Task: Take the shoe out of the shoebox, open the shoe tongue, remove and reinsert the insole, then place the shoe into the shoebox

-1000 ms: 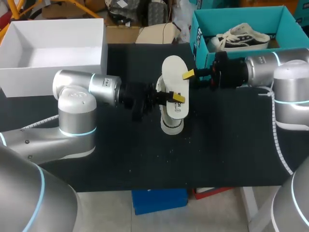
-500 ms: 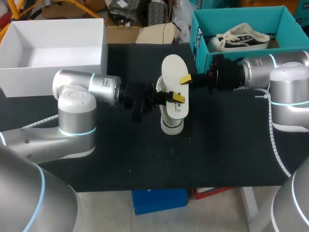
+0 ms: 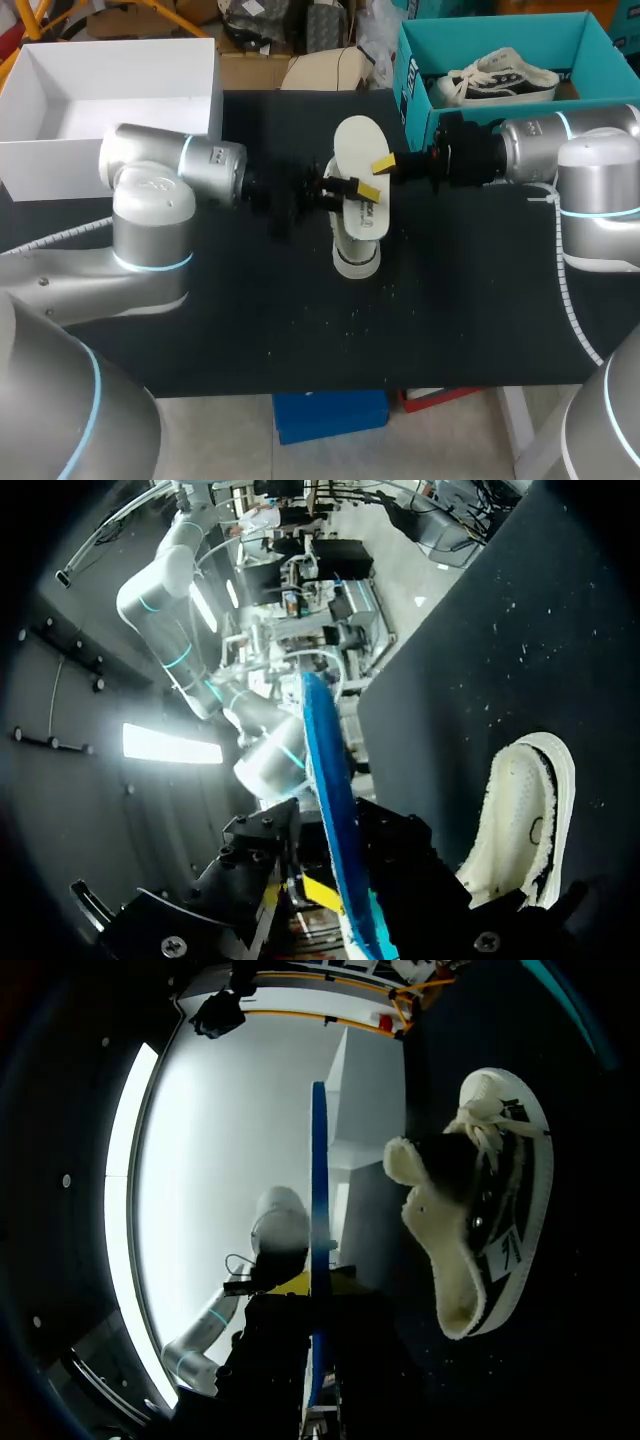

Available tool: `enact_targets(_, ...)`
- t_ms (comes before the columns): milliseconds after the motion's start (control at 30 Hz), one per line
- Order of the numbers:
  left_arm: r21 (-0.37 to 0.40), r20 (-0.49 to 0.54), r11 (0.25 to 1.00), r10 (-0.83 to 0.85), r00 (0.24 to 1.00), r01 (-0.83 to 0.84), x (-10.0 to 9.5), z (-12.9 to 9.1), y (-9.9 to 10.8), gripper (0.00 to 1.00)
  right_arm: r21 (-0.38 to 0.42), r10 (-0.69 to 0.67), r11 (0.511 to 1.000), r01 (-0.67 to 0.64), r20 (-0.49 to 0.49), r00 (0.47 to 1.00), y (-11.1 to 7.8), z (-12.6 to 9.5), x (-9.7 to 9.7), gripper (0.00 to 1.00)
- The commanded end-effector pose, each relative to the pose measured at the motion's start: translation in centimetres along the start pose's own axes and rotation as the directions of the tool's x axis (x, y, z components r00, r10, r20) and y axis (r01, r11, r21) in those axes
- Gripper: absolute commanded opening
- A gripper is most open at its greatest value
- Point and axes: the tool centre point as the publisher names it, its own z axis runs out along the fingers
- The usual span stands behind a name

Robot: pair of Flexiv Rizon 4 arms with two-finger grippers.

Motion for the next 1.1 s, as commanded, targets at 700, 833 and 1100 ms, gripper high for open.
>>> enact_targets(700,0.126,-0.985,0.924,0.074,0.155,0.360,-9.1,-4.9,-4.1,1.00,0.000,0.000,1.000,0.000,0.002,1.000,0.1,0.1,0.0,0.00)
enact_targets(833,0.107,-0.989,0.930,0.065,0.130,0.351,-9.4,-4.8,-3.9,1.00,0.000,0.000,1.000,0.000,0.002,1.000,0.1,0.1,0.0,0.00)
enact_targets(1100,0.109,-0.988,0.940,0.068,0.136,0.324,-10.0,-4.0,-4.0,1.00,0.000,0.000,1.000,0.000,0.002,1.000,0.1,0.1,0.0,0.00)
